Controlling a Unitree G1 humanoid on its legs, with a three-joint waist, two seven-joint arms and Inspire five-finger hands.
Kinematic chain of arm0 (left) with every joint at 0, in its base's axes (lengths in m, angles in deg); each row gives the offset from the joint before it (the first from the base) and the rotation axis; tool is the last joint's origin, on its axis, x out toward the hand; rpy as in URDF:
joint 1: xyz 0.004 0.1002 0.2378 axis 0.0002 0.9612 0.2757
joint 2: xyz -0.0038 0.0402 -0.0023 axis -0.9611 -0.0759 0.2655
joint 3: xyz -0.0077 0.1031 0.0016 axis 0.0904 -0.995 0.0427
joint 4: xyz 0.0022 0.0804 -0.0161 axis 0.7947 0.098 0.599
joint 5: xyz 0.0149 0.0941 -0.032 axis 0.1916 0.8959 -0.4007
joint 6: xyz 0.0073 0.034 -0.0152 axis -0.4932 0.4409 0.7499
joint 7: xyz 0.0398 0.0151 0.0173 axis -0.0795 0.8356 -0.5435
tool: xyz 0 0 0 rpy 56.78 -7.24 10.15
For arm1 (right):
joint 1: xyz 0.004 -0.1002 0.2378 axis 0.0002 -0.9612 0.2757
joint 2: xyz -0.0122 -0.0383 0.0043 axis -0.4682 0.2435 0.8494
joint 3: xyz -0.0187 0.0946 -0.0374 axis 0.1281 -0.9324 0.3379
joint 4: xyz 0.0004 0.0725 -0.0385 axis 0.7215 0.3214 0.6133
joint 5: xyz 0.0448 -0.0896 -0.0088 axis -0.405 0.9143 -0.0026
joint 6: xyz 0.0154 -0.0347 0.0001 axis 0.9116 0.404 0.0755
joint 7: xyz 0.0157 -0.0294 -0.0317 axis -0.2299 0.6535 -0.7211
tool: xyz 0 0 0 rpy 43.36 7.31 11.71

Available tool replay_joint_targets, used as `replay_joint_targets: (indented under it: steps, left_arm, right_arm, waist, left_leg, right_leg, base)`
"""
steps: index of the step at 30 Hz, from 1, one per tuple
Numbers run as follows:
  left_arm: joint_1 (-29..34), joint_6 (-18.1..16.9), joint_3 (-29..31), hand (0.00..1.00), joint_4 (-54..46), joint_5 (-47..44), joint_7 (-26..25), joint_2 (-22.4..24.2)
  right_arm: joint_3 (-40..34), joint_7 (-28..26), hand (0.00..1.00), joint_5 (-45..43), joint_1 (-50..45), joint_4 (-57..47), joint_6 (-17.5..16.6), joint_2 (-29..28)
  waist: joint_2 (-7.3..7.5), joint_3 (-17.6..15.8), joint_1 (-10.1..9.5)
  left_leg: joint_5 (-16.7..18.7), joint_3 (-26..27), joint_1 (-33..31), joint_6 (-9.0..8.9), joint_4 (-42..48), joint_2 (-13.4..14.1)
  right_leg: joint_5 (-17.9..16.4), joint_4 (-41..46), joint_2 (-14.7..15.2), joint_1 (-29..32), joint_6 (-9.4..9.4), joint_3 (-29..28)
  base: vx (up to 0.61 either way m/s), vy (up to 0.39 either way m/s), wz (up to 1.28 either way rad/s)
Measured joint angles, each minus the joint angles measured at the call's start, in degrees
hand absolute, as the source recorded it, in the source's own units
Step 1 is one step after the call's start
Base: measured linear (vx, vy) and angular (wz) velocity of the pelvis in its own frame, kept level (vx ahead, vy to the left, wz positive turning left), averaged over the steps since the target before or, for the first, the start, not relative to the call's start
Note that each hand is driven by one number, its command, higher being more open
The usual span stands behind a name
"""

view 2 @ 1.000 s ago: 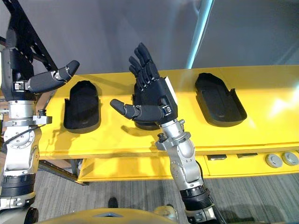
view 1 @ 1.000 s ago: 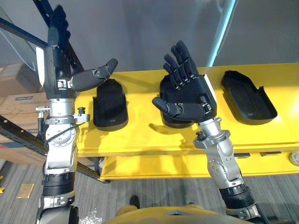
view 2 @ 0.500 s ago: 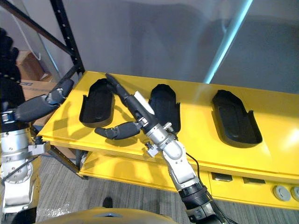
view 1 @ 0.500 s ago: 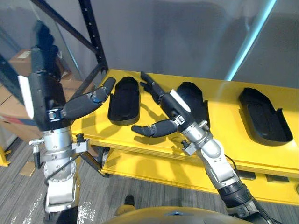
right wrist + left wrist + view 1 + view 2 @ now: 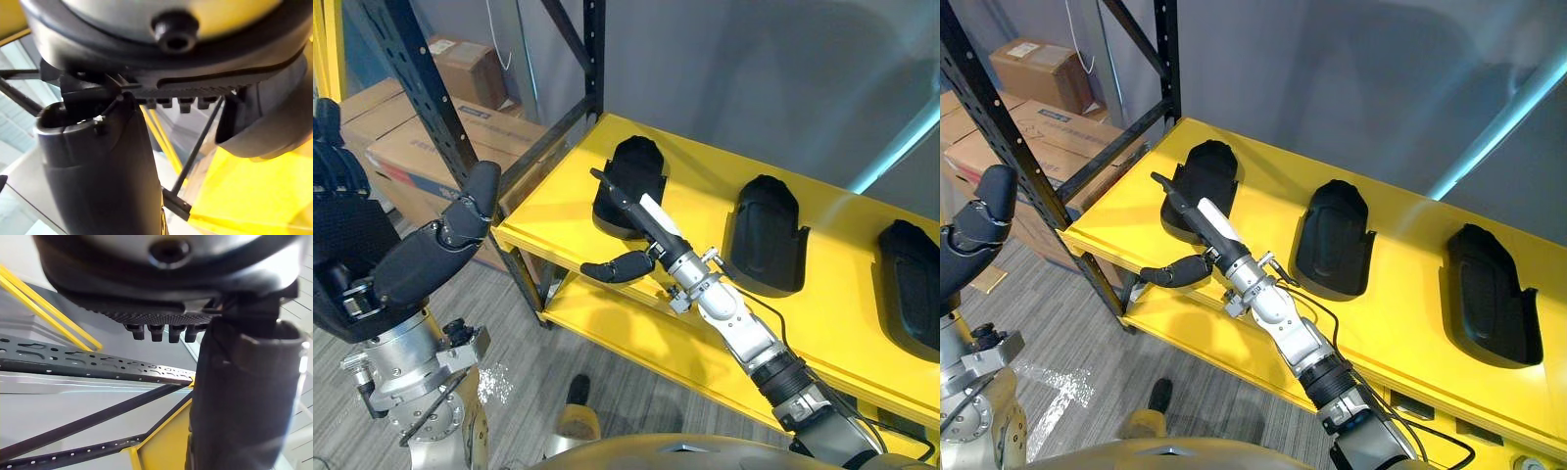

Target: Walk over and take three plastic housings, then place them on the shelf

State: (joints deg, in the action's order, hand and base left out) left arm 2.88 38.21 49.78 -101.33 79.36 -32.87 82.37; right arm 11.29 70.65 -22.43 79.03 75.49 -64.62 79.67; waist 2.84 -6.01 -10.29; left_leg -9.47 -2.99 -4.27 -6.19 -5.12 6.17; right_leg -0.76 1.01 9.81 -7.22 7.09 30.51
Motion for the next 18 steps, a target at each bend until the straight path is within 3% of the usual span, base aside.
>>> replay_joint_targets:
  steps: [7,8,15,18]
  left_arm:
    - [1.2,0.1,-1.3,1.0,0.0,-0.4,1.6,0.0]
    - [1.4,0.1,-2.6,1.0,0.1,-1.4,1.8,0.0]
    - [1.4,0.3,-4.9,1.0,0.1,-1.9,1.9,0.0]
    - [1.4,0.6,-5.0,1.0,0.1,-7.8,6.1,-0.1]
  right_arm:
    - [-0.1,7.0,1.0,7.3,2.6,6.4,1.6,0.1]
    - [-0.2,8.3,0.0,9.1,3.3,7.9,2.3,0.1]
    - [-0.2,11.8,0.0,13.3,5.4,9.3,4.3,-0.5]
    - [-0.7,12.6,0.0,13.2,7.1,9.3,5.0,-0.8]
  waist:
    - [-0.4,-1.8,-0.37]
    - [-0.49,-2.6,-0.47]
    - [-0.78,-4.2,-0.56]
    - [-0.77,-5.1,-0.54]
  left_leg:
    - [-0.8,-0.7,0.1,-0.02,0.0,0.2]
    - [-0.8,-0.7,0.3,-0.08,0.0,0.3]
    - [-0.6,-0.7,-0.2,-0.08,0.0,0.5]
    - [-0.7,-0.7,-0.5,0.01,0.0,0.5]
  right_leg:
    - [-0.5,1.3,0.0,0.0,-0.36,0.6]
    - [-0.8,1.8,0.0,0.0,-0.52,0.6]
    - [-1.2,2.0,-0.1,0.6,-0.39,0.6]
    - [-1.1,2.3,0.0,1.1,-0.49,0.5]
  base:
    - [0.01,-0.01,0.05]
    - [-0.03,-0.017,-0.01]
    - [-0.02,-0.009,-0.01]
    - [0.0,0.0,0.0]
